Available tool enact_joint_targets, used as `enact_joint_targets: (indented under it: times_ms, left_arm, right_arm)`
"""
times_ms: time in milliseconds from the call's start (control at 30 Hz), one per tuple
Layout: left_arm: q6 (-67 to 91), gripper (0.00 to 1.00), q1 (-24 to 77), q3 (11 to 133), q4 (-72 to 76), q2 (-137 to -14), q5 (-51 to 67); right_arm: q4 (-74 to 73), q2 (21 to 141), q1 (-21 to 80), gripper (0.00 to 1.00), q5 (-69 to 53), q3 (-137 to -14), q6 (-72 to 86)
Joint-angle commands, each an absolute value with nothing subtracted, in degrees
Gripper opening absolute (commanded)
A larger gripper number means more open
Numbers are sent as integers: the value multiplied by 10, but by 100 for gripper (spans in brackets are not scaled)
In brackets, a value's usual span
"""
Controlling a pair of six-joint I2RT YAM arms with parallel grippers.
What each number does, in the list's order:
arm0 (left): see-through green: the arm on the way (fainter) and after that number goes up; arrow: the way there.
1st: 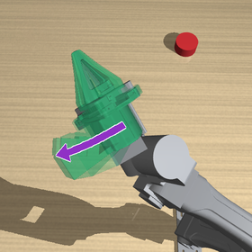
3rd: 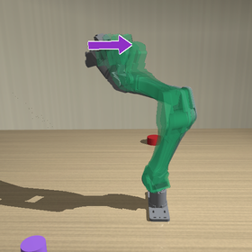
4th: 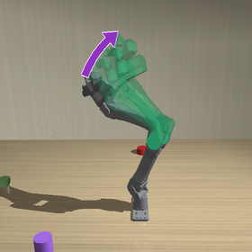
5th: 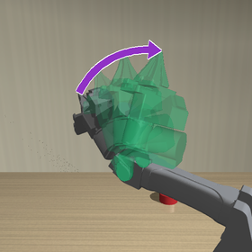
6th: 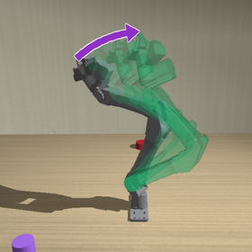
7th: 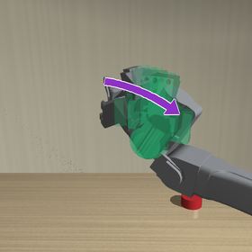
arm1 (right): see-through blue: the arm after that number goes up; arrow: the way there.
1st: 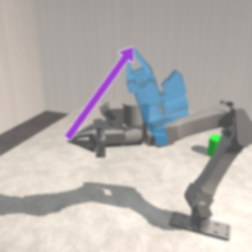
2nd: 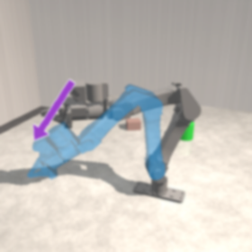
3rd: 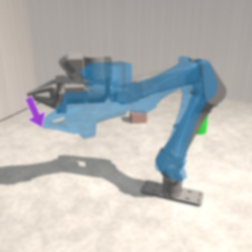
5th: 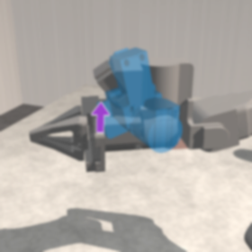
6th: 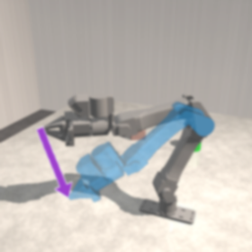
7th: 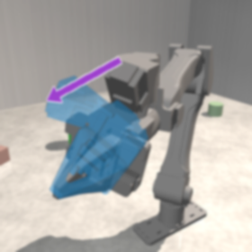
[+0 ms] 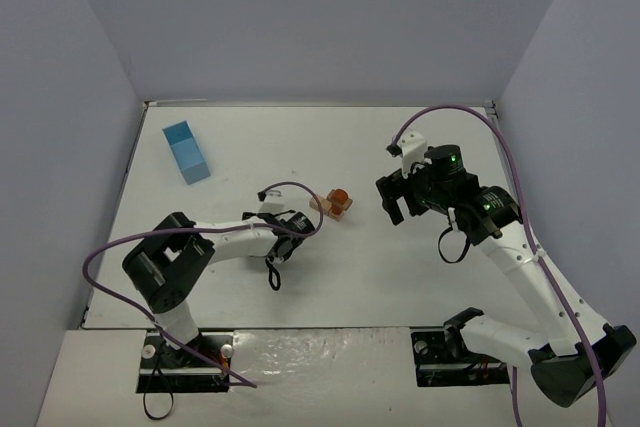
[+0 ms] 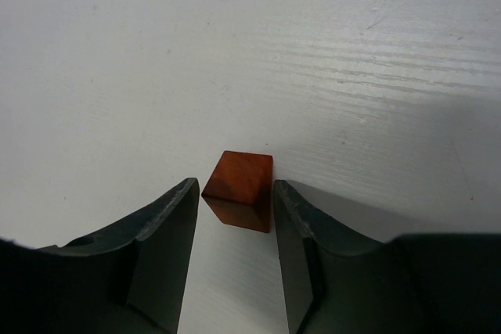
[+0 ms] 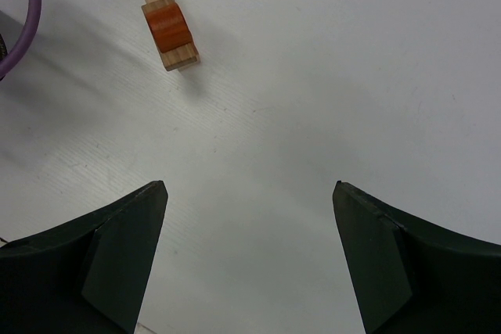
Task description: Build the wood block tower
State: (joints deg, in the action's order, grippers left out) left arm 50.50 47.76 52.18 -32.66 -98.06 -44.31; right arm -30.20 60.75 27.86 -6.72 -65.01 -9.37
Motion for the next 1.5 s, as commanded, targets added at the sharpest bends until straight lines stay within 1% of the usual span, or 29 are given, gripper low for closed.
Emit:
enact_joint_targets:
  times_ms: [0, 100, 400, 633, 733, 900, 1000, 1200, 1467]
  left_arm:
    - [534, 46, 487, 543, -334, -972, -403]
    - [537, 48, 489, 545, -335, -970, -399]
    - [530, 49, 479, 546, -356, -902, -382]
    - [508, 59, 439, 536, -350, -849, -322]
    - [490, 62, 397, 527, -337, -828, -278]
    - [465, 63, 341, 508, -306, -806, -200]
    - [459, 63, 331, 511, -301, -815, -164]
    - [460, 62, 314, 496, -280, -829, -121]
    - [449, 61, 295, 484, -267, -836, -106]
  right_arm:
    - [-275, 599, 285, 84, -57, -648, -91]
    - [-276, 600, 286, 84, -57, -648, -92]
    - [-276, 599, 288, 84, -55, -648, -93]
    - [-275, 602, 290, 84, -56, -649, -93]
    - [-275, 604, 292, 84, -58, -649, -93]
    - [-275, 606, 293, 85, -56, -651, -94]
    - [-275, 607, 293, 85, -56, -650, -94]
    - [-275, 608, 293, 85, -55, -650, -93]
    - [-276, 610, 293, 85, -53, -651, -93]
